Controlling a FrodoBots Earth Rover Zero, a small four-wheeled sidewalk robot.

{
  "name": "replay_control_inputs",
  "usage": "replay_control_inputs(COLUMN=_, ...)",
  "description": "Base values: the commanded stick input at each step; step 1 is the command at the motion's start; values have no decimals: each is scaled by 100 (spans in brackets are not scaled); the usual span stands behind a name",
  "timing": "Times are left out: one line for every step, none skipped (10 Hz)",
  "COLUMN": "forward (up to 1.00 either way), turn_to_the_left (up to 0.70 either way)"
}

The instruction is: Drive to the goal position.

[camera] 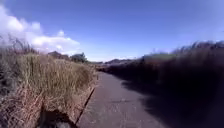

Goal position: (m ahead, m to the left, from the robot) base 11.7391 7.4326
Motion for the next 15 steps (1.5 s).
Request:
replay_control_inputs(forward=70, turn_to_the_left=3)
replay_control_inputs(forward=70, turn_to_the_left=6)
replay_control_inputs(forward=70, turn_to_the_left=9)
replay_control_inputs(forward=70, turn_to_the_left=12)
replay_control_inputs(forward=70, turn_to_the_left=1)
replay_control_inputs(forward=70, turn_to_the_left=1)
replay_control_inputs(forward=70, turn_to_the_left=1)
replay_control_inputs(forward=70, turn_to_the_left=1)
replay_control_inputs(forward=70, turn_to_the_left=1)
replay_control_inputs(forward=70, turn_to_the_left=1)
replay_control_inputs(forward=70, turn_to_the_left=1)
replay_control_inputs(forward=70, turn_to_the_left=1)
replay_control_inputs(forward=70, turn_to_the_left=1)
replay_control_inputs(forward=70, turn_to_the_left=1)
replay_control_inputs(forward=70, turn_to_the_left=1)
